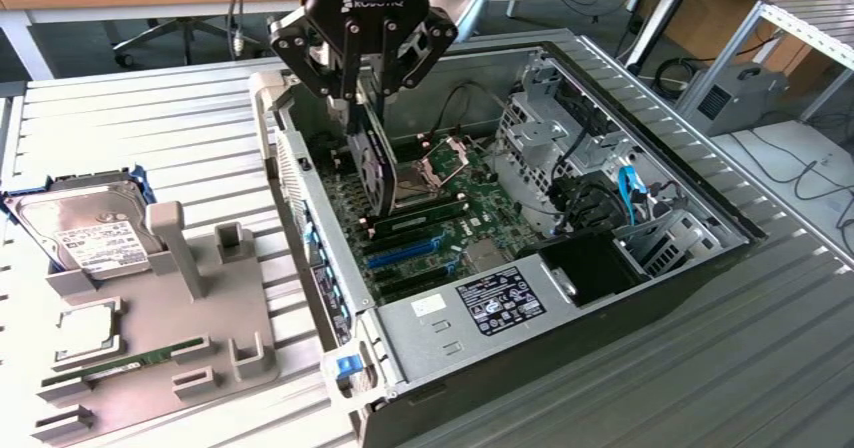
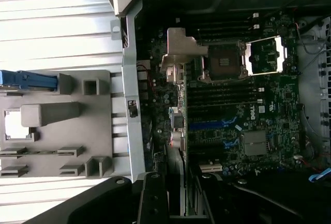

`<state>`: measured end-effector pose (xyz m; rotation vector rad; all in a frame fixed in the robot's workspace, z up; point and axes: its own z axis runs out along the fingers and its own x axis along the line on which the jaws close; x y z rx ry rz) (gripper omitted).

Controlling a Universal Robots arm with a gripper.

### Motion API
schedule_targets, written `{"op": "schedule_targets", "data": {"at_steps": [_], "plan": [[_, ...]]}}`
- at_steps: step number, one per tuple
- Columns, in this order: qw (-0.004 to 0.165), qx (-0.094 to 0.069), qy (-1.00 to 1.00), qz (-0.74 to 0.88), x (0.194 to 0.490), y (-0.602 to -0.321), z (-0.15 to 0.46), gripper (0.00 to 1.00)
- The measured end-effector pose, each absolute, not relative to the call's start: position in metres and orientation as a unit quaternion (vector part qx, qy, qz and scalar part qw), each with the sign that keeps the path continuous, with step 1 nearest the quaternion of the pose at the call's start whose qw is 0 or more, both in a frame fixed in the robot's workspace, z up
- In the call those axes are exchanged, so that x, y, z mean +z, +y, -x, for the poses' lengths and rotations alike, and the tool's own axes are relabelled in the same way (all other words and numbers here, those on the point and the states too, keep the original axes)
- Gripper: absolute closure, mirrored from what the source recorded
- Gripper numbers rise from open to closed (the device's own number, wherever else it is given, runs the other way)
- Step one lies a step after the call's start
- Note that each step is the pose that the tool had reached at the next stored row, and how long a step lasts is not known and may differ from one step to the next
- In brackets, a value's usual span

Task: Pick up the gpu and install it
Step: 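Pick up the gpu and move the gpu toward the slot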

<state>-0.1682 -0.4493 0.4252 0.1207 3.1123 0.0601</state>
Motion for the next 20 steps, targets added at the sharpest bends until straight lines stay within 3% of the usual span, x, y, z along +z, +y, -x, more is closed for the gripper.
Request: {"op": "schedule_targets", "data": {"at_steps": [20], "plan": [[0.013,0.019,0.999,-0.039,0.415,-0.449,0.153,0.73]]}}
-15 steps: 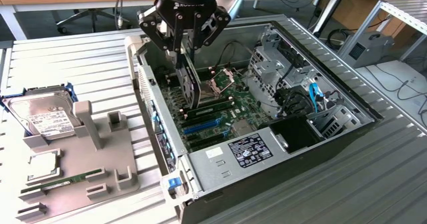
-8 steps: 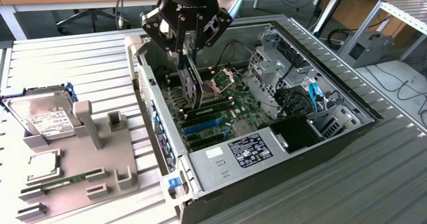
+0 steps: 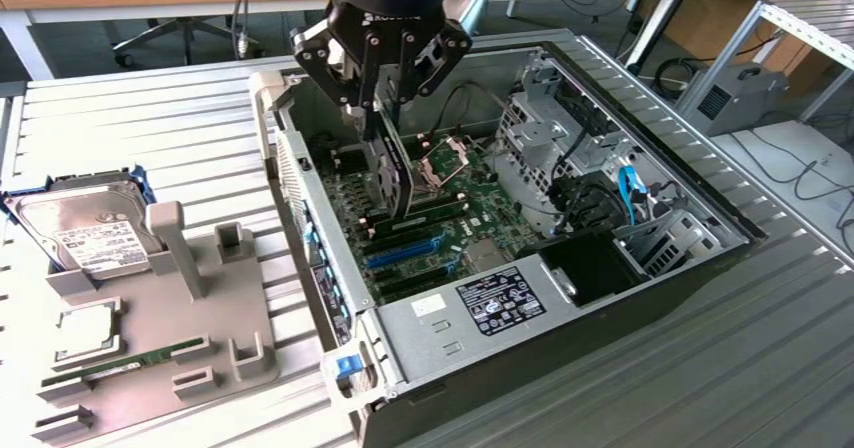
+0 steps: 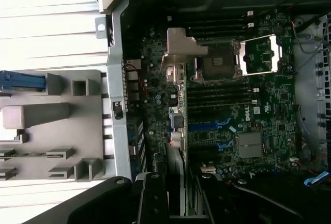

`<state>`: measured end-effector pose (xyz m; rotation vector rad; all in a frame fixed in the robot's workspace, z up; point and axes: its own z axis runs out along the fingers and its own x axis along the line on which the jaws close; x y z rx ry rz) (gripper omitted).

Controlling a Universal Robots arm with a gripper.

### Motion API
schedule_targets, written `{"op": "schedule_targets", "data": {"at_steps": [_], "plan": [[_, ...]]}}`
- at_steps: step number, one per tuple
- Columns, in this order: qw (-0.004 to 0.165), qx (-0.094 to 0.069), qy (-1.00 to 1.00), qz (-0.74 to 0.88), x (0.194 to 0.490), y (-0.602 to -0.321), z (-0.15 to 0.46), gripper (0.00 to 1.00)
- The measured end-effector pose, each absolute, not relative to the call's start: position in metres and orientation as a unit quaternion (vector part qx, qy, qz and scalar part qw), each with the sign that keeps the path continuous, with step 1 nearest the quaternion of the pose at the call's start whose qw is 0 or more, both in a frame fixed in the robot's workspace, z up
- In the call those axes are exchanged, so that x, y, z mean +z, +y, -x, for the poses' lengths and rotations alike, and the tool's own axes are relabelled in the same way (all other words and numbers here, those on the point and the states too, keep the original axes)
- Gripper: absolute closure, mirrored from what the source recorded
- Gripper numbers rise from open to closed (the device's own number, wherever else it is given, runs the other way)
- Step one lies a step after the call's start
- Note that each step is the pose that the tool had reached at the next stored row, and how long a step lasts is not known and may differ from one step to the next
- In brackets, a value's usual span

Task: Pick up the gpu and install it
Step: 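Pick up the gpu and move the gpu toward the slot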

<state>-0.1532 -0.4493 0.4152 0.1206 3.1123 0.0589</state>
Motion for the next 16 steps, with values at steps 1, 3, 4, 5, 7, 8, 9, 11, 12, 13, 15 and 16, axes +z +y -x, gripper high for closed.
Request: {"op": "schedule_targets", "data": {"at_steps": [1,3,4,5,7,8,9,11,12,13,15,16], "plan": [[0.013,0.019,0.999,-0.039,0.415,-0.449,0.152,0.73],[0.013,0.019,0.999,-0.039,0.414,-0.449,0.151,0.73],[0.013,0.019,0.999,-0.039,0.414,-0.449,0.15,0.73],[0.013,0.019,0.999,-0.039,0.414,-0.449,0.149,0.73],[0.013,0.018,0.999,-0.039,0.413,-0.449,0.148,0.73],[0.013,0.018,0.999,-0.039,0.413,-0.449,0.146,0.73],[0.013,0.018,0.999,-0.039,0.412,-0.449,0.145,0.73],[0.013,0.018,0.999,-0.039,0.411,-0.449,0.142,0.73],[0.013,0.018,0.999,-0.039,0.411,-0.449,0.141,0.73],[0.013,0.018,0.999,-0.039,0.41,-0.449,0.141,0.73],[0.013,0.018,0.999,-0.039,0.409,-0.449,0.14,0.73],[0.013,0.018,0.999,-0.039,0.408,-0.449,0.139,0.73]]}}
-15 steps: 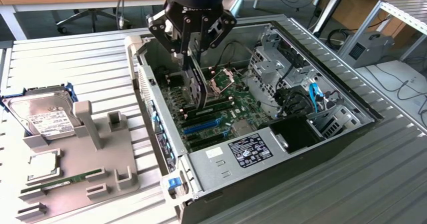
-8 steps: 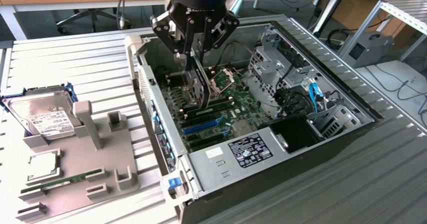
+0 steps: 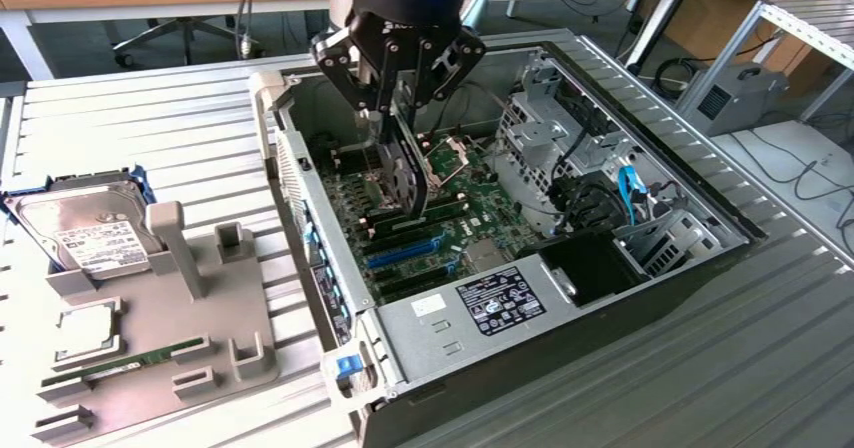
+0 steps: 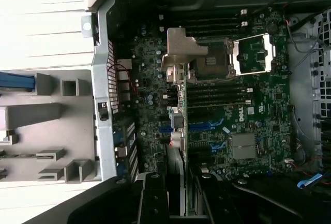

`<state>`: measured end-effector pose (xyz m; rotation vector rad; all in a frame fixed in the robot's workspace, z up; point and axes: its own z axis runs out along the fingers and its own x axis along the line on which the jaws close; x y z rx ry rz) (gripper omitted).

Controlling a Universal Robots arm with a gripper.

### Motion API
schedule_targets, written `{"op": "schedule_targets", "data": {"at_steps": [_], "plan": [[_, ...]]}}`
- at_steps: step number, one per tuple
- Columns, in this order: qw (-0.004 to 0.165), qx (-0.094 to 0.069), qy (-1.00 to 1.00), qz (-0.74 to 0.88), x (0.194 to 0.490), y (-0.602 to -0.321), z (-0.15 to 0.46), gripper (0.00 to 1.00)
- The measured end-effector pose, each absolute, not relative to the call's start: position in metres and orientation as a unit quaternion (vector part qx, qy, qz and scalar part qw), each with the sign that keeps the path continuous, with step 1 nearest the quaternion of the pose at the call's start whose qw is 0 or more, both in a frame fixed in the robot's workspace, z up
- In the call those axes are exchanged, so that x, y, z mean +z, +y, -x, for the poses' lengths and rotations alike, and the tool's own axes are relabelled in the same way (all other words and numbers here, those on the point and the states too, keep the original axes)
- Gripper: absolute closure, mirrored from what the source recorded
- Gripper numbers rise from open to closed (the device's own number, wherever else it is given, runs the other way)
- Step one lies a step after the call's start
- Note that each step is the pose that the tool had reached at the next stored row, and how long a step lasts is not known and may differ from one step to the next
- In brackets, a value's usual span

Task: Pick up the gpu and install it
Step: 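Pick up the gpu and move the gpu toward the slot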

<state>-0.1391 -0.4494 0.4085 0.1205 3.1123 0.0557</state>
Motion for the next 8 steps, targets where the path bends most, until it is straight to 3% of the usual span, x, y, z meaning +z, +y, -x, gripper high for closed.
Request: {"op": "schedule_targets", "data": {"at_steps": [8], "plan": [[0.013,0.018,0.999,-0.039,0.4039,-0.4493,0.1329,0.73]]}}
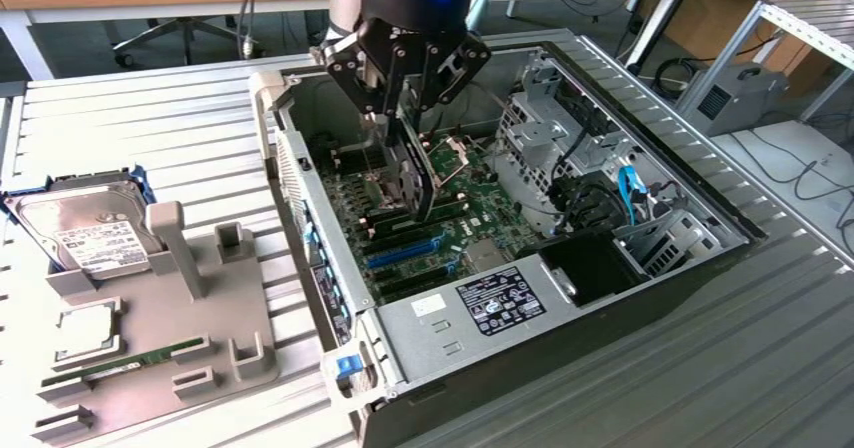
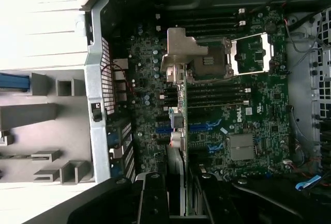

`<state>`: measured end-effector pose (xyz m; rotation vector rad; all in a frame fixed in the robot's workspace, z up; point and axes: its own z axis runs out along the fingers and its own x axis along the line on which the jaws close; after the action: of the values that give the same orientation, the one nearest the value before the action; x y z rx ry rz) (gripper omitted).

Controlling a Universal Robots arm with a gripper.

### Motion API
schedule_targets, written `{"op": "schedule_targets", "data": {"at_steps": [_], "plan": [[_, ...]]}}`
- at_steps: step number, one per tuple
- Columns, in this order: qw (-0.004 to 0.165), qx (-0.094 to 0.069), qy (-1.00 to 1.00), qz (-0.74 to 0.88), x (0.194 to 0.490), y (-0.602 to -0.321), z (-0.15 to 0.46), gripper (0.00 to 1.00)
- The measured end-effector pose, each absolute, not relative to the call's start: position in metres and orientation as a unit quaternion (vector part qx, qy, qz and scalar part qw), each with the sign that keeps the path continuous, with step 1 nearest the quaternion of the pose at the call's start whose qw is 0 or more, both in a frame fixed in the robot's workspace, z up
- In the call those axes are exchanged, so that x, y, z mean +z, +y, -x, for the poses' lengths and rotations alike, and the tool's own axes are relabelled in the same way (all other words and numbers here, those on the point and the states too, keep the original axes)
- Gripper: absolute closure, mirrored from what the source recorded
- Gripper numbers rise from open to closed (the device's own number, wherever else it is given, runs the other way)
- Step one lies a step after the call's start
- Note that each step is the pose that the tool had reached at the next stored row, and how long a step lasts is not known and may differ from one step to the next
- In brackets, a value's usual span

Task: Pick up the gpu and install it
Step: 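Pick up the gpu and move the gpu toward the slot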

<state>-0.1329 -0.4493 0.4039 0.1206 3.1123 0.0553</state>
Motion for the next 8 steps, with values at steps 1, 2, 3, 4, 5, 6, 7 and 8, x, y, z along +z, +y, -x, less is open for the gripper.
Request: {"op": "schedule_targets", "data": {"at_steps": [1,2,3,4,5,6,7,8], "plan": [[0.013,0.018,0.999,-0.039,0.4035,-0.4493,0.1318,0.73],[0.013,0.018,0.999,-0.039,0.403,-0.4493,0.1306,0.73],[0.013,0.018,0.999,-0.039,0.4026,-0.4493,0.1293,0.73],[0.013,0.018,0.999,-0.039,0.4021,-0.4493,0.128,0.73],[0.013,0.018,0.999,-0.039,0.4017,-0.4492,0.1266,0.73],[0.013,0.018,0.999,-0.039,0.4013,-0.4492,0.1253,0.73],[0.013,0.018,0.999,-0.039,0.4009,-0.4491,0.1239,0.73],[0.013,0.018,0.999,-0.039,0.4004,-0.4491,0.1225,0.73]]}}
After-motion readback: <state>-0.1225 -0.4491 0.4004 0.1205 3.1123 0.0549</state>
